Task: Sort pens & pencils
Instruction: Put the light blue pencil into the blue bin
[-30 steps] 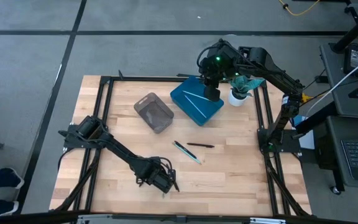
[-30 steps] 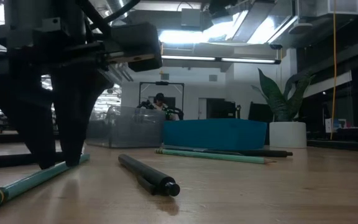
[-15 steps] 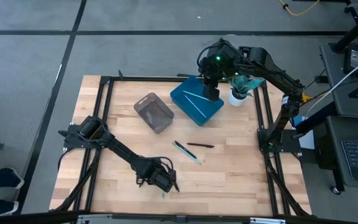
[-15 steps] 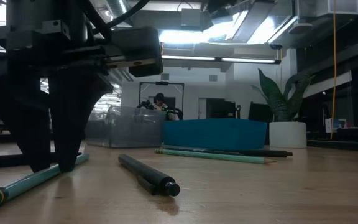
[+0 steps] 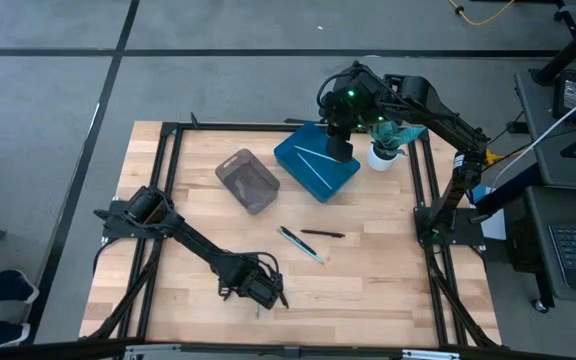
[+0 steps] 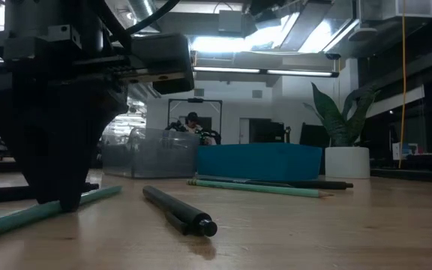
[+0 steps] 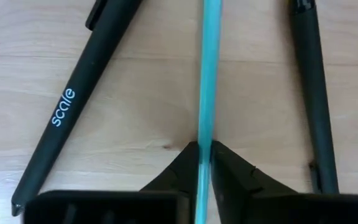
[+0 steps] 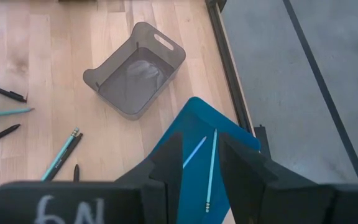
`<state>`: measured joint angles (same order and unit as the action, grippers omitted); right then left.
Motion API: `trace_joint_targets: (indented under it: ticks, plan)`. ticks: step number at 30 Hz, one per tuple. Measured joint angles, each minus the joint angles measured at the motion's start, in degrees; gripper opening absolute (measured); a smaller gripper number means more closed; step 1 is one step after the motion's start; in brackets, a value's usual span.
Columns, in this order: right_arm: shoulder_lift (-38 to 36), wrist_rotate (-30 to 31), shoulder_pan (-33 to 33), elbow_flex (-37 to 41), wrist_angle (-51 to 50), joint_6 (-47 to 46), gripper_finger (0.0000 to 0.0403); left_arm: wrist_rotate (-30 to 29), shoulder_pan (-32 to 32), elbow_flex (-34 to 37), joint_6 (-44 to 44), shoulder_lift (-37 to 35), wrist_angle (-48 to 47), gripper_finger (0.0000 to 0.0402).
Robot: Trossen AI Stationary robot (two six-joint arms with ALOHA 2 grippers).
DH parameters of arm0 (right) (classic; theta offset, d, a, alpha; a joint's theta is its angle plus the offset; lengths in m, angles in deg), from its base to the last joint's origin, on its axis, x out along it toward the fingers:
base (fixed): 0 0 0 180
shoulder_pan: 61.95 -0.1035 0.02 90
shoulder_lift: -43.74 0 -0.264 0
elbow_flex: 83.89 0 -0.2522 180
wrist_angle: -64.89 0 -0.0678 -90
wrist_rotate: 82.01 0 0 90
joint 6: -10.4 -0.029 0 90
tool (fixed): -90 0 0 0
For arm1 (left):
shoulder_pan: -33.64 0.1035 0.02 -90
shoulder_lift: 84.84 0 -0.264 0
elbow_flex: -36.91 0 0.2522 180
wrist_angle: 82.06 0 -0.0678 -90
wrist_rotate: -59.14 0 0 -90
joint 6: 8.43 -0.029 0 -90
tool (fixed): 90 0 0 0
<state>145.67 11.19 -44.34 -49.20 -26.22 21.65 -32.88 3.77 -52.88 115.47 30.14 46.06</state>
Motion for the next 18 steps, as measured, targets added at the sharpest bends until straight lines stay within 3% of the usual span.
trace_joint_targets:
  ticks: [3,11,18]
  plan:
    - [0.0,0.0,0.02,0.0,0.0,0.0,0.0104,-0.26,0.0,0.02,-0.81,0.03,0.81,0.0009]
    - [0.0,0.02,0.02,0.0,0.0,-0.01,0.0104,-1.02,0.22,-0.03,-1.06,0.09,1.52,0.0012]
    - [0.0,0.04,0.02,0.0,0.0,-0.02,0.0104,-4.13,0.37,-4.26,-2.58,0.5,-6.04,0.0003]
